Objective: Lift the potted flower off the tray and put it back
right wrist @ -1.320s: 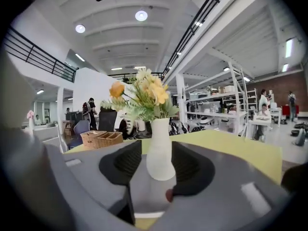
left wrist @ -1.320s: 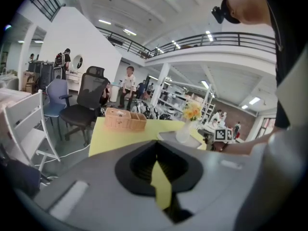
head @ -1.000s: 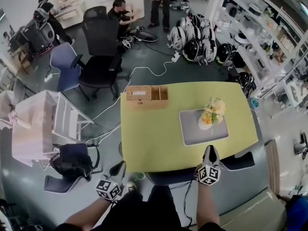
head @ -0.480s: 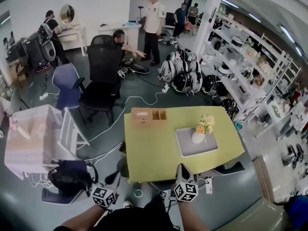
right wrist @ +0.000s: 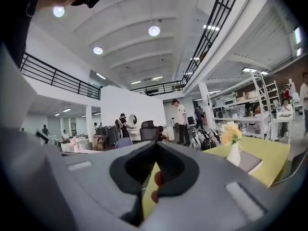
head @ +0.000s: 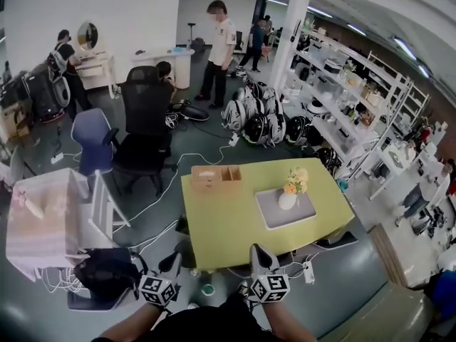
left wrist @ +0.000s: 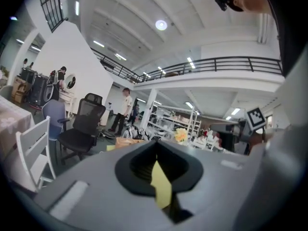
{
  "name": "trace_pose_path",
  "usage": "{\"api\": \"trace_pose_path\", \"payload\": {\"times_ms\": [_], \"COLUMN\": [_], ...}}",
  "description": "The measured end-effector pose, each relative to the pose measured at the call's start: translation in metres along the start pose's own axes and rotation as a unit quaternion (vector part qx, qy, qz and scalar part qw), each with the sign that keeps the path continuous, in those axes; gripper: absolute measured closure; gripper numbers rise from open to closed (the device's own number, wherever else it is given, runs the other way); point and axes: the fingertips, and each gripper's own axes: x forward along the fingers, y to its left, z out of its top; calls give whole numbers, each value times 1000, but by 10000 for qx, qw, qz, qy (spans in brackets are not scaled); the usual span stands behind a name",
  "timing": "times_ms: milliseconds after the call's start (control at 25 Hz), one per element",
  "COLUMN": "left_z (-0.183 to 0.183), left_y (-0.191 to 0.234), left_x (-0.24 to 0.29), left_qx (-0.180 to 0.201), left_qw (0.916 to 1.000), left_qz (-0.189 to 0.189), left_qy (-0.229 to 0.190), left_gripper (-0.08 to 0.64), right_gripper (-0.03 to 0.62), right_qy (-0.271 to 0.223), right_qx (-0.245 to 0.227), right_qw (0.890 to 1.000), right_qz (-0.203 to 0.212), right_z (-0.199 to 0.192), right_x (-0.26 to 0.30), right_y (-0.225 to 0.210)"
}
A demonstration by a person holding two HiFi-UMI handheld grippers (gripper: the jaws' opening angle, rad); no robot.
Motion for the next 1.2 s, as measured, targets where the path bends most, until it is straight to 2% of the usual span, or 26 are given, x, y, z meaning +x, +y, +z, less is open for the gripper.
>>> {"api": "trace_pose_path", "payload": {"times_ms": [320,640,1200], "left_z": [2,5,2], "left_y": [-10,-16,-18], "left_x": [-1,3,2], "left_qx": [-87,-70,-107], "left_qw": [9997,9993,9991], "left_qz": [-235,-370,-405], "left_qy": [-17,-45,-56], "left_gripper": [552,552,552], "right_gripper": [589,589,589], "right_qy": [73,87,81], "right_qx": [36,-42,-153], "right_qw": [10000,10000,9998], "right_qz": [54,24,-10], "right_z": [-4,-4,-7], "right_x": [-12,-19,-22], "right_y": [22,26,29]}}
